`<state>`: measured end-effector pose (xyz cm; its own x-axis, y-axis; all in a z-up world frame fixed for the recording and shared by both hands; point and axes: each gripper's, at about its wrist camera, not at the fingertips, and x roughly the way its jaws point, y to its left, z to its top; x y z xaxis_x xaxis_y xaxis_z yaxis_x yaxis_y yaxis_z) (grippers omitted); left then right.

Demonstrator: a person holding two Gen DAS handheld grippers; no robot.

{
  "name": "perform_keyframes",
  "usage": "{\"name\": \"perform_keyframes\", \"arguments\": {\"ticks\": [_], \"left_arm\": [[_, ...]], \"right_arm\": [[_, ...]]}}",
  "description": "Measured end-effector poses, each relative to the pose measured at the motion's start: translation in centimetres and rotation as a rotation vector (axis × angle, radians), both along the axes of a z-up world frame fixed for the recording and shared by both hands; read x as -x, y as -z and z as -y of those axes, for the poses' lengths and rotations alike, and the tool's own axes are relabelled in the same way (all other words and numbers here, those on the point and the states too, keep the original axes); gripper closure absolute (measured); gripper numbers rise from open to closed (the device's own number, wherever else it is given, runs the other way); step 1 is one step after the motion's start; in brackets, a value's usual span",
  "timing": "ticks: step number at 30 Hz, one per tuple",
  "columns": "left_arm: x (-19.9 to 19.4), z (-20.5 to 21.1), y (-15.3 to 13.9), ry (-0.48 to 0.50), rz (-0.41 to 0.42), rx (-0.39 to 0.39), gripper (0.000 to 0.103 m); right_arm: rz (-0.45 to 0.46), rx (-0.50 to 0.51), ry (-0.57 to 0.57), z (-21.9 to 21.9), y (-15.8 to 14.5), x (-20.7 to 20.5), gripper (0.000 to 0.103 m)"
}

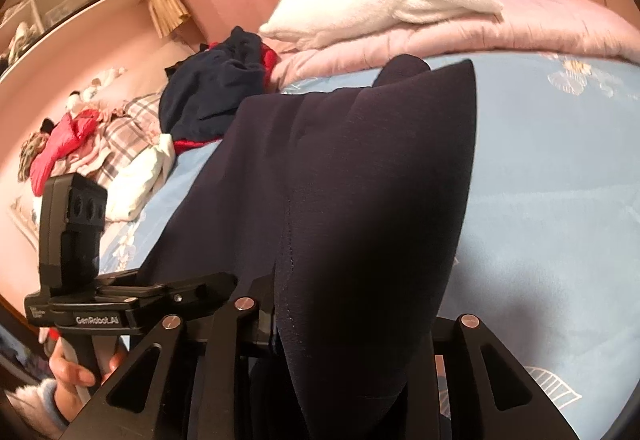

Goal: Fold large clothes

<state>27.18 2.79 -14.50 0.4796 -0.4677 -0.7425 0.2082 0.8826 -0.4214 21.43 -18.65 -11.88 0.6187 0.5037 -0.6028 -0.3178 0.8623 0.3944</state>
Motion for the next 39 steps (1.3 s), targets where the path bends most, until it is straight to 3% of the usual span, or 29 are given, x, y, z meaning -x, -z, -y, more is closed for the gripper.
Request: {"name": "perform_keyframes", "arguments": {"ticks": [9, 39], "left_arm": [[0.7, 0.5, 0.2, -0.003, 0.0, -0.015, 0.026], [0.8, -0.3, 0.6, -0.045, 0.0, -0.055, 0.022]], "right_arm": [[-0.102, -0.122, 0.046, 2.1, 2.0, -1.0, 0.066], [-0.141, -0.128, 0.099, 2.8, 3.1, -1.2, 0.055]]}}
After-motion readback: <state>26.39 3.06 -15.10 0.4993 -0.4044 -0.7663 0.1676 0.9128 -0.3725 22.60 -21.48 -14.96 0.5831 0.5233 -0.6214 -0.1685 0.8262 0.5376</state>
